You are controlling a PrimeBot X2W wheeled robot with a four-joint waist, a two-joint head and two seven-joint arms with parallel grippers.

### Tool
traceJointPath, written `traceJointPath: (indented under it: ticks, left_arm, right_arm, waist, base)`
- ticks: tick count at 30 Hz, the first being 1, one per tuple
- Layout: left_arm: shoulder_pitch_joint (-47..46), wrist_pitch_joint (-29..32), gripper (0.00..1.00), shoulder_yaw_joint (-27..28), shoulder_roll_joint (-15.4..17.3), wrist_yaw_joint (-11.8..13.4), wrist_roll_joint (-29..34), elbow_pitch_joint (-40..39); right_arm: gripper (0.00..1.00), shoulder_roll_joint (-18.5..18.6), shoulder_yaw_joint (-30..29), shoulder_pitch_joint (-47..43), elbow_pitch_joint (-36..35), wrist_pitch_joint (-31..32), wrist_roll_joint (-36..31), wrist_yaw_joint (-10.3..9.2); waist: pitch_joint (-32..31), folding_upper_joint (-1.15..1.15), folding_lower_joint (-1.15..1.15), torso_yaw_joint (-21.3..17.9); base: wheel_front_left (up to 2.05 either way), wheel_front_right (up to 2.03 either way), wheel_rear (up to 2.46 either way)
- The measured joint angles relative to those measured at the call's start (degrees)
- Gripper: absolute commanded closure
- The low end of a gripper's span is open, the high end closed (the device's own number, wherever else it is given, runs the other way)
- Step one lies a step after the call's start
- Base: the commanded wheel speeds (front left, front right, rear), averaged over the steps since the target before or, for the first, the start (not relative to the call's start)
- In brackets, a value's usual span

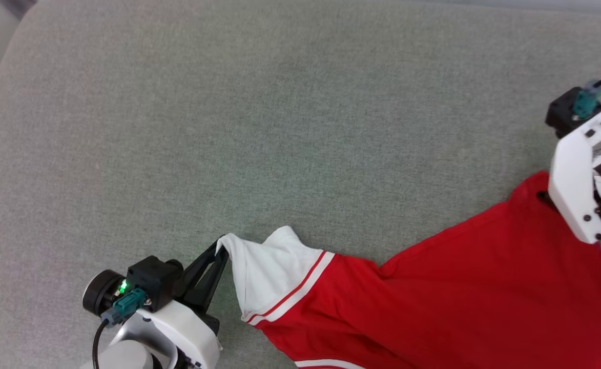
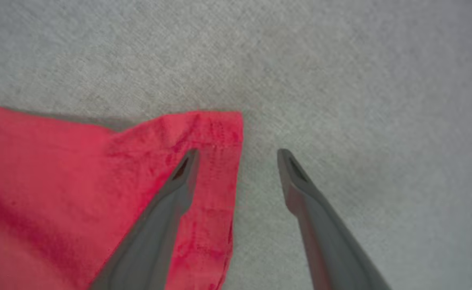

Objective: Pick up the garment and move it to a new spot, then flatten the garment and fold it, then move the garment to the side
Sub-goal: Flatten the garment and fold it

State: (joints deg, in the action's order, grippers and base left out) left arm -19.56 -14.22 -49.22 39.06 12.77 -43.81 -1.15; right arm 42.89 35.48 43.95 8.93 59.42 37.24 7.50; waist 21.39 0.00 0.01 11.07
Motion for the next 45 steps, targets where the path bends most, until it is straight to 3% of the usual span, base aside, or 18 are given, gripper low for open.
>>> traceJointPath:
  ticks: [10, 11, 12, 20, 31, 38, 45]
  left_arm:
    - [-1.3, -0.1, 1.00, -0.1, -1.6, -0.7, 0.4, 1.5]
    - [-1.3, -0.1, 1.00, -0.1, -1.6, -0.7, 0.4, 1.7]
    - [-1.3, -0.1, 1.00, -0.1, -1.7, -0.8, 0.4, 1.9]
    - [-1.3, -0.3, 1.00, -0.1, -1.5, -1.3, 0.6, 3.0]
    - [-5.3, 1.4, 1.00, -0.1, 0.3, -3.3, 2.0, 2.7]
    - [-14.4, 4.4, 1.00, 1.7, 1.3, -5.3, 3.5, 2.0]
    - [-30.3, 6.6, 1.00, 5.7, -0.8, -8.5, 4.4, 3.8]
  right_arm:
    - [0.00, -0.6, 9.9, 3.5, 6.7, -3.7, 3.1, -0.19]
    - [0.96, -0.4, 10.8, 4.0, 7.0, -4.0, 3.3, -0.19]
    - [1.00, -0.3, 11.4, 4.4, 7.3, -4.4, 3.8, -0.18]
    - [1.00, -1.5, 12.4, 5.1, 10.5, -12.5, 6.7, 0.03]
    - [1.00, 1.7, 12.2, 5.4, 7.3, -23.9, 10.0, 0.01]
    - [1.00, 2.2, 7.5, 6.8, 5.8, -30.8, 10.0, 0.01]
    - [1.00, -0.1, 0.3, 12.8, 6.7, -36.9, 4.9, 0.01]
  waist:
    - [2.6, 0.00, -0.01, 1.0]
    - [2.6, 0.00, -0.01, 1.0]
    - [2.4, 0.00, -0.01, 0.9]
    - [-1.2, 0.00, 0.00, 0.0]
    - [-10.5, 0.00, -0.01, -1.6]
    - [-13.9, 0.00, -0.01, -4.4]
    - [-11.4, 0.00, -0.01, -6.1]
  base:
    - [0.00, 0.00, 0.00]
    - [0.00, 0.00, 0.00]
    - [0.00, 0.00, 0.00]
    - [0.00, 0.00, 0.00]
    - [0.00, 0.00, 0.00]
    - [0.00, 0.00, 0.00]
    - [0.00, 0.00, 0.00]
